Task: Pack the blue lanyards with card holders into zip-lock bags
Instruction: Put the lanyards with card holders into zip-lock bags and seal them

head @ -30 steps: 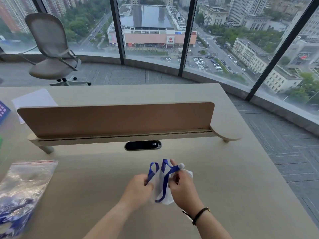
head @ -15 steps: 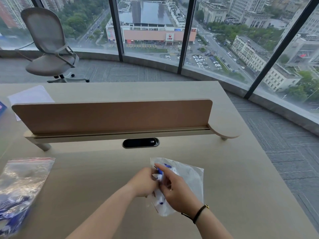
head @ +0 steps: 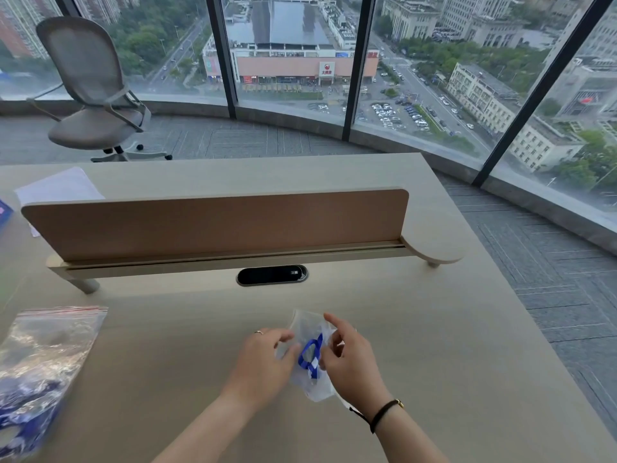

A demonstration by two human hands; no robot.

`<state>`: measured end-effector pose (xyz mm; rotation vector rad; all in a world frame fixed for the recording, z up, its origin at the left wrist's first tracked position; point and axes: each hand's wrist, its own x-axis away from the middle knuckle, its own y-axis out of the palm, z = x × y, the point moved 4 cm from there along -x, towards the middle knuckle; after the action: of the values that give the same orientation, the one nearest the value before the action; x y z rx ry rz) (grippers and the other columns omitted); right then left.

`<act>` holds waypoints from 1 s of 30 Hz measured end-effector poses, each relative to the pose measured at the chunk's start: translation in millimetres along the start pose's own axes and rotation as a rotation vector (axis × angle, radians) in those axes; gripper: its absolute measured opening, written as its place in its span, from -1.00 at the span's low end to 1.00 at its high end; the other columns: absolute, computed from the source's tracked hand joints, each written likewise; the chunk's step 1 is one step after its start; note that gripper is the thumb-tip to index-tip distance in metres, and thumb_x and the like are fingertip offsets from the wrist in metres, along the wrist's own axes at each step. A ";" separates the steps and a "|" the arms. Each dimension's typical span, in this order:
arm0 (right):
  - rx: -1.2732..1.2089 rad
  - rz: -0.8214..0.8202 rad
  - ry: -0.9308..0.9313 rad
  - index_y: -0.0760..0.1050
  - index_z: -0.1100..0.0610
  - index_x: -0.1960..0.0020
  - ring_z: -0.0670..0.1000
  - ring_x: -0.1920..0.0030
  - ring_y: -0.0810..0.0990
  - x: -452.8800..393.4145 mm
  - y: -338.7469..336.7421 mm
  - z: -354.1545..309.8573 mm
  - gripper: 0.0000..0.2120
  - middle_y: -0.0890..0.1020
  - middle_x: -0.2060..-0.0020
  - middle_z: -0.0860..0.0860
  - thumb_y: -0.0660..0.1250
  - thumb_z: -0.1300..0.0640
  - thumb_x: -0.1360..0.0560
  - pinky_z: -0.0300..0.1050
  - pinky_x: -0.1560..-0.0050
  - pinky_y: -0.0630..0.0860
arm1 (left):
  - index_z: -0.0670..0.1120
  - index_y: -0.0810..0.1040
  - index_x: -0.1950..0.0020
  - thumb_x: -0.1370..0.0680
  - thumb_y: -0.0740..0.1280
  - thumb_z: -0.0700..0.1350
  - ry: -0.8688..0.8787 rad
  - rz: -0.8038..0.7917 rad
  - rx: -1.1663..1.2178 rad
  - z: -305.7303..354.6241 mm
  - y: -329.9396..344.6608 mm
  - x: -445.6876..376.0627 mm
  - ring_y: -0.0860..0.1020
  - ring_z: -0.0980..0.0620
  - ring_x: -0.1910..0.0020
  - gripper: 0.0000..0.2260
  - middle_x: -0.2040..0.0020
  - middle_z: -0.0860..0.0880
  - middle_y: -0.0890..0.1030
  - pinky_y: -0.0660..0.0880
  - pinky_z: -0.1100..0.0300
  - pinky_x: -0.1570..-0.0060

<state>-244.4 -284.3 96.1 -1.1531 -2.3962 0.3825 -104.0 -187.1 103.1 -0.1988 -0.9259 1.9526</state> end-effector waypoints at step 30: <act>0.859 -0.217 -0.427 0.55 -0.08 0.06 -0.04 0.02 0.58 -24.0 -61.7 -69.9 -0.78 0.52 -0.06 -0.19 0.32 -0.22 -0.50 -0.06 -0.01 0.52 | 0.05 0.65 0.17 -0.50 0.37 -0.04 0.526 0.028 -0.339 26.9 -143.0 20.7 0.48 0.25 0.33 -0.92 0.32 0.17 0.64 0.39 0.40 0.22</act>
<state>-236.7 -337.4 176.1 -0.4367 -2.2232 1.5112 -30.8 -144.6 223.3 -0.8784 -0.8875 1.6308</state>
